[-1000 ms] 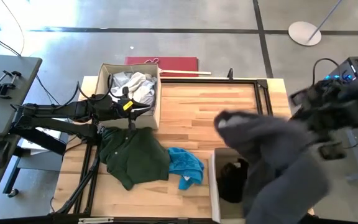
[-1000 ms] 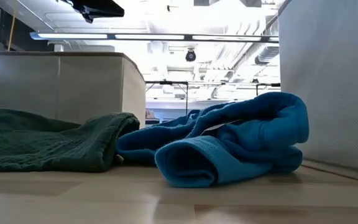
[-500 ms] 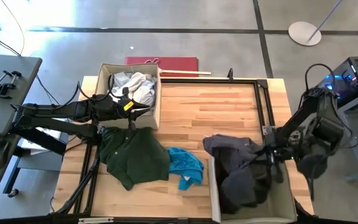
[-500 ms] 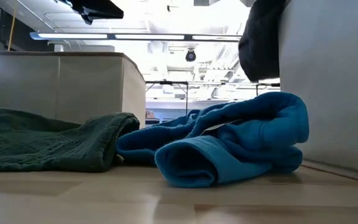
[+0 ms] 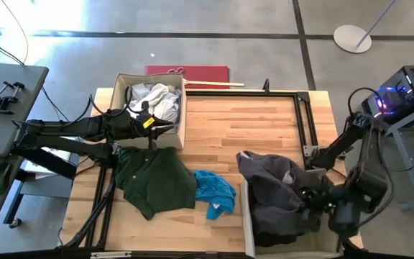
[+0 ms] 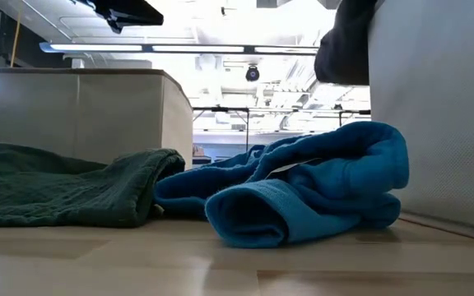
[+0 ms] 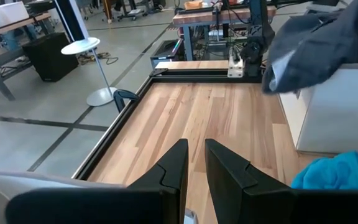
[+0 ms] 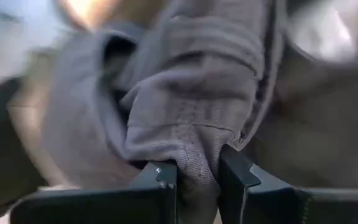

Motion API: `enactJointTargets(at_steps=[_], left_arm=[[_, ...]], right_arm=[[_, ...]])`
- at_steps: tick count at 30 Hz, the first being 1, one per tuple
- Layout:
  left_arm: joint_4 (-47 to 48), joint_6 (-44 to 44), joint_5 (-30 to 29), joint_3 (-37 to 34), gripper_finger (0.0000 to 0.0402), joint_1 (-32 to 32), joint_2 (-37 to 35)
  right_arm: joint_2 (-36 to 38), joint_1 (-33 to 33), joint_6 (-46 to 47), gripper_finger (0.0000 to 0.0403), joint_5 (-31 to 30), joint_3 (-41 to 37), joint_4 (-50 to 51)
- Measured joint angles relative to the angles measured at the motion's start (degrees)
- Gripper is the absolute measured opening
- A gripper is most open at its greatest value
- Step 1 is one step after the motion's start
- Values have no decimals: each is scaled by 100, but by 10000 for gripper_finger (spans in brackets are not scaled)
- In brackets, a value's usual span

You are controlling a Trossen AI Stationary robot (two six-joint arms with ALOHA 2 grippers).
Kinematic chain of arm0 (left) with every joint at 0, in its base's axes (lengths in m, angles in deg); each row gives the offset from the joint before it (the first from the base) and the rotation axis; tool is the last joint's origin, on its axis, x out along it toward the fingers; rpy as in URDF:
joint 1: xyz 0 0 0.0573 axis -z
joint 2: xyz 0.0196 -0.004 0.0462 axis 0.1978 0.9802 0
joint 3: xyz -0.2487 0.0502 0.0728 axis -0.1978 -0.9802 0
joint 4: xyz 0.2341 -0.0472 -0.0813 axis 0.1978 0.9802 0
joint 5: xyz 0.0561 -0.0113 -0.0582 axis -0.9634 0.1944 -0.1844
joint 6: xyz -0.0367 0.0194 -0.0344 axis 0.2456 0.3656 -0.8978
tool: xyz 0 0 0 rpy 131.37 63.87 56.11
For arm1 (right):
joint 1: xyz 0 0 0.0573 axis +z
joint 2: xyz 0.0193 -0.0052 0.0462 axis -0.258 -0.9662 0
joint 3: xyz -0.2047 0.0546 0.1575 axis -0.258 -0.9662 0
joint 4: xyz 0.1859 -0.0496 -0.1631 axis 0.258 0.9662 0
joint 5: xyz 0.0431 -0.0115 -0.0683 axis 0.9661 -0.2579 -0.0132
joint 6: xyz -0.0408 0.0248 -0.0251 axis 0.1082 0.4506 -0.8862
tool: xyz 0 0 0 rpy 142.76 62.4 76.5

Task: Sort clothes
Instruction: Put the gray shorts into the bottom laundry organizer

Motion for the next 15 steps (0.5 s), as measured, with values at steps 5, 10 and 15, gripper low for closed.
enactJointTargets(at_steps=[5,10,15], left_arm=[[39,7,0,0,44,-2,1],[42,14,0,0,44,-4,1],[103,73,-2,-2,44,-4,3]], right_arm=[[-369,-113,965,42,947,0,563],[-367,-515,892,42,1178,-115,447],[133,-1171,252,42,2523,-1523,-934]])
